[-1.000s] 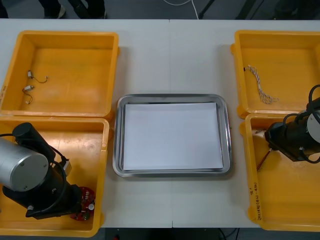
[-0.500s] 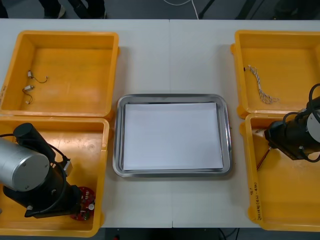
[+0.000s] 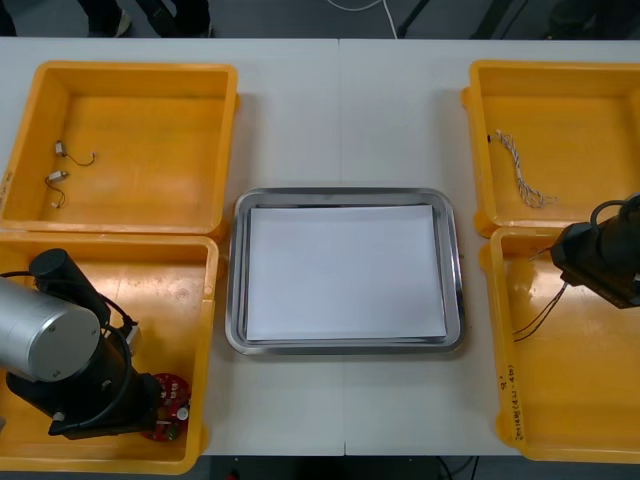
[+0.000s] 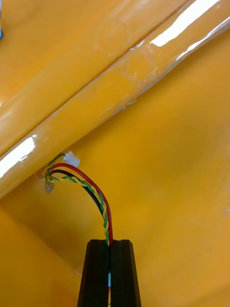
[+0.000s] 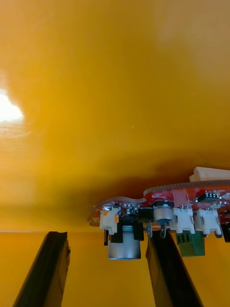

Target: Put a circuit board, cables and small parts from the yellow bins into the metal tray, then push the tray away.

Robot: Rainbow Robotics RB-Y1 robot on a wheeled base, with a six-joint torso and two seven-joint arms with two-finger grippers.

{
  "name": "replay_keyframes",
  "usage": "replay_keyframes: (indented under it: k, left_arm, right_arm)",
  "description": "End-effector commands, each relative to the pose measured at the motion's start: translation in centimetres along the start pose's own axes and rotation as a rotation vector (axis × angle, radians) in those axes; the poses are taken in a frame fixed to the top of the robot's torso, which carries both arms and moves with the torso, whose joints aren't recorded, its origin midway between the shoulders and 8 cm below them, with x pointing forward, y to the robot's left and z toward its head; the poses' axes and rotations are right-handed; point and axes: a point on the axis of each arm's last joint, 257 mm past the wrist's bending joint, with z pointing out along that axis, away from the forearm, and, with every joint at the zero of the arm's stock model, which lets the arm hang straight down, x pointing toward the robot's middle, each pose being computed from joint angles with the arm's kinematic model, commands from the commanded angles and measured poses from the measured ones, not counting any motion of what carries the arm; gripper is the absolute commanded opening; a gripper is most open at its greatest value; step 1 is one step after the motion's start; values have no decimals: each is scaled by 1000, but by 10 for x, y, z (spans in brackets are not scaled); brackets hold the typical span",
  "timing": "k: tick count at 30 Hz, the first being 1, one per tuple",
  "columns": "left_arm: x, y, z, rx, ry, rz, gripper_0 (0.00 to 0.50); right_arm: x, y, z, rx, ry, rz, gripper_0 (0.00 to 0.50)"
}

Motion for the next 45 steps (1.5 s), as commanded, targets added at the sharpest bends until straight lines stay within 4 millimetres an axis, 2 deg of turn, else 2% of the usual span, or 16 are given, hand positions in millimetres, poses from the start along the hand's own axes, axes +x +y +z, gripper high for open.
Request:
replay_keyframes:
  k: [1,2,5,12,14,16,22,29,38,45]
  left_arm:
    - [-3,-13,-1,14,-6,137,132]
    - [-2,-13,-1,14,-4,136,83]
    - [-2,-13,-1,15,-4,136,5]
    - [-3,-13,-1,14,-7,137,2]
    - [-3,-13,-2,14,-7,136,15]
    - [-3,-14,-2,17,-7,137,0]
    - [-7,-15,-5,16,-13,132,0]
    - [-23,-14,-28,33,-96,110,0]
    - [-42,9,-56,2,-174,86,0]
    - [-60,38,-76,-51,-214,57,0]
  right_arm:
    - [-14,19,-28,-59,-52,1,0]
    - [-15,19,-32,-63,-58,-2,0]
    - [-16,20,-42,-68,-62,-14,0]
    - [-18,18,-66,-72,-69,-39,0]
    - [-21,20,-75,-84,-86,-54,0]
    - [-24,21,-82,-94,-105,-67,0]
    - [-30,25,-103,-123,-146,-120,0]
    - [-34,25,-125,-177,-142,-156,0]
    - [-41,17,-149,-147,-149,-274,0]
    - [-44,13,-164,-110,-158,-418,0]
